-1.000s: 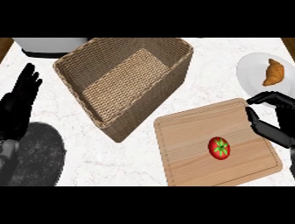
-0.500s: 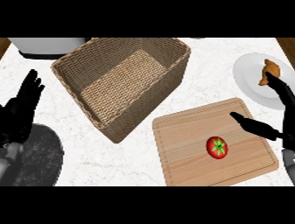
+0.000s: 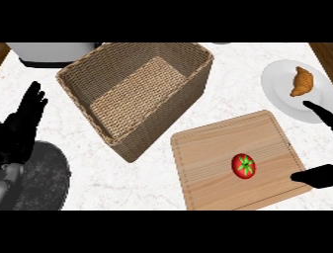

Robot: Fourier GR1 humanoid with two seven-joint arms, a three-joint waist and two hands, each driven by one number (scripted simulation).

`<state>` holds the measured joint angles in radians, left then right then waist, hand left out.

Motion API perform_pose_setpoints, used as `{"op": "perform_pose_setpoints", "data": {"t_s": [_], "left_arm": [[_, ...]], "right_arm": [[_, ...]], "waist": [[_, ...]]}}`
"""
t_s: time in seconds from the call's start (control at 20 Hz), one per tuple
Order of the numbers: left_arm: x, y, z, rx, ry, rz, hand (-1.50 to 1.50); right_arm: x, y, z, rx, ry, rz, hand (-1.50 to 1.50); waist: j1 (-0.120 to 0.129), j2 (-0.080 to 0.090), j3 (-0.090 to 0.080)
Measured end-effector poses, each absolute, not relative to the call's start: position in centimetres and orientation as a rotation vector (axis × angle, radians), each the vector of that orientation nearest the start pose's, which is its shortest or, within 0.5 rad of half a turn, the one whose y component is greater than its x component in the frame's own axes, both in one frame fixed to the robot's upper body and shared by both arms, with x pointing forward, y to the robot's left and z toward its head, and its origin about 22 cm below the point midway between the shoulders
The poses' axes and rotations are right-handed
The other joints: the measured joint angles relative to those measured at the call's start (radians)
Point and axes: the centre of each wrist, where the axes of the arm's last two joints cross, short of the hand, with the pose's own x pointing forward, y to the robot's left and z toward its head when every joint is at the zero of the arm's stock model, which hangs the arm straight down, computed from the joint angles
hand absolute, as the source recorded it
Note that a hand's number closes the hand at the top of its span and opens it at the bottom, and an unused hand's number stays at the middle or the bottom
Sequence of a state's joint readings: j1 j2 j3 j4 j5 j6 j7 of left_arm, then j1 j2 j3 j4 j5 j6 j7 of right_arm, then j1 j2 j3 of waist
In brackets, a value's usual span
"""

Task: Pick the tomato from the cutting board and place it in the basket

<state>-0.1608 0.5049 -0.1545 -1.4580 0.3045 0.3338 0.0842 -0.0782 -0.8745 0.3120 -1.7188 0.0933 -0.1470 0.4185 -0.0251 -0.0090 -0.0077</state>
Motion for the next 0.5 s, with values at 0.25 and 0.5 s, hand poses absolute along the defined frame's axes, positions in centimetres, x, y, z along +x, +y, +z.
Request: {"op": "perform_pose_setpoints", "data": {"t_s": [0.25, 0.5], "left_arm": [[28.0, 29.6, 4.5, 0.297, -1.504, -0.013, 0.0], [28.6, 29.8, 4.4, 0.296, -1.51, -0.009, 0.0]], "right_arm": [[23.0, -30.6, 14.9, -0.641, -1.091, 0.832, -1.5], [21.5, -29.6, 16.6, -0.597, -1.068, 0.812, -1.5]], "waist": [[0.005, 0.002, 0.004], [0.012, 0.006, 0.006]]}}
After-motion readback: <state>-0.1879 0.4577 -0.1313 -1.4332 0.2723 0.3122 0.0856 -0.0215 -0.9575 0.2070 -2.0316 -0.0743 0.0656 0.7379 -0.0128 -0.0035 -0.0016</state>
